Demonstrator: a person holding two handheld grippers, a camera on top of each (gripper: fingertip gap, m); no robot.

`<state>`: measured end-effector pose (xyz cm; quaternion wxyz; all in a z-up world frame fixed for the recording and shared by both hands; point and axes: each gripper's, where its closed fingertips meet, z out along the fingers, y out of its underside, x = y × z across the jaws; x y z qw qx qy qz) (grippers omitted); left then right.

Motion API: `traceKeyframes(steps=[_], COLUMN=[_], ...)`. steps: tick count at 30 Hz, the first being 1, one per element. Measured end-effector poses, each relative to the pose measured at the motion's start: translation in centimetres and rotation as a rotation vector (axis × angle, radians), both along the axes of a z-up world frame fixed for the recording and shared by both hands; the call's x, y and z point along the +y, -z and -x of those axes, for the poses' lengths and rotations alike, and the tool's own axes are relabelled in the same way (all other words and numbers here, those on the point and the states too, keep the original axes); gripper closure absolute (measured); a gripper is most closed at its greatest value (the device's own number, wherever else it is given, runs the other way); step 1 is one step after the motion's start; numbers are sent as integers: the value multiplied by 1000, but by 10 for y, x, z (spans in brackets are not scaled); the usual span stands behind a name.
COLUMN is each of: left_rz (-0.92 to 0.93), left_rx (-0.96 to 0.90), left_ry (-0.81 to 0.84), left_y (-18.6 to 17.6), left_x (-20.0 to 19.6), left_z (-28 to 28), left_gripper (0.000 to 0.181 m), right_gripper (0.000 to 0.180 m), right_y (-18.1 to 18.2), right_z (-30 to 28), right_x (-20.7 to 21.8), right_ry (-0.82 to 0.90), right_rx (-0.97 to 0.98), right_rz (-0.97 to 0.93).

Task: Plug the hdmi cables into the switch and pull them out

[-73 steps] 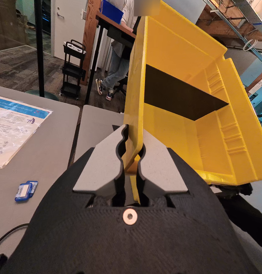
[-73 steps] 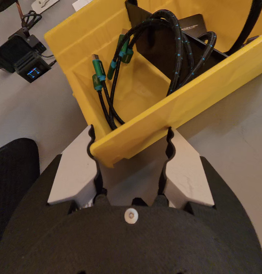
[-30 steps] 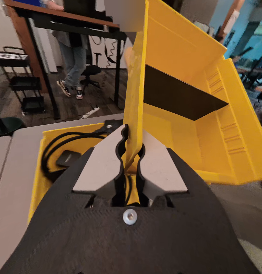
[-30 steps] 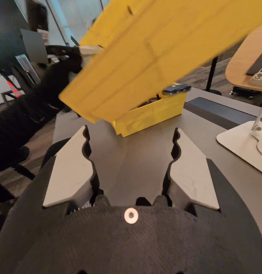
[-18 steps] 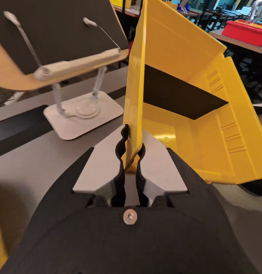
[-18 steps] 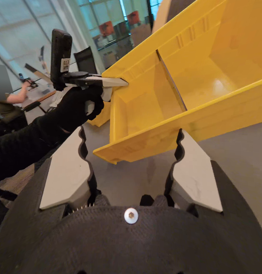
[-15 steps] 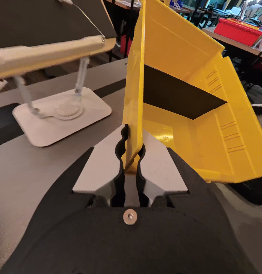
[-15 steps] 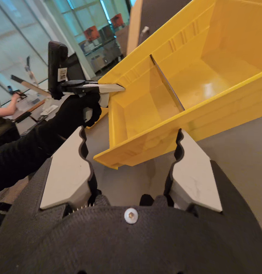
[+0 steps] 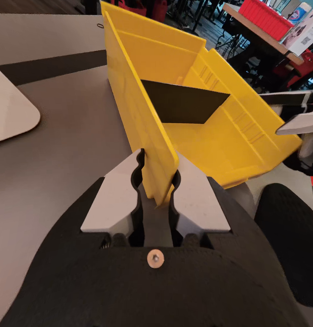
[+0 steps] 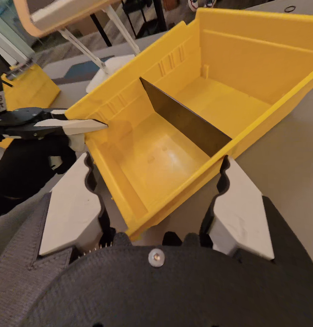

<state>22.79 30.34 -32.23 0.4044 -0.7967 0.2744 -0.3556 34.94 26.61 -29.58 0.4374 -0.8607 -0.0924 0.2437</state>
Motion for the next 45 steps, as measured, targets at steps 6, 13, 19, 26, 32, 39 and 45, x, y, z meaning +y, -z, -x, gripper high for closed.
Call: traceKeyframes(steps=[6,13,19,26,32,39,45], left_rz=[-29,33,75,109,101,-29,-182], left_rx=[28,-35,-84,-122,-165,-186,-8], left_ry=[23,67,117,90,126,131,48], left_y=[7,5,2,0,-9,-54,-65], left_x=[-8,-5,-14,11,9,-14,-16], left_z=[-42,-94,-137,-167,-168,-95,25], left_gripper=[144,129,125,122,114,113,118], right_gripper=[46,71,80,85,72,78,86], right_y=[3,15,16,18,5,-106,-148], right_z=[-45,-104,-145,-174,-195,-153,34], right_x=[38,78,111,146,153,125,99], right_ry=[39,37,-5,21,122,139,-209], right_rx=[-52,-166,-224,-280,-366,-544,-473], right_rz=[-3,65,88,61,35,-323,-525])
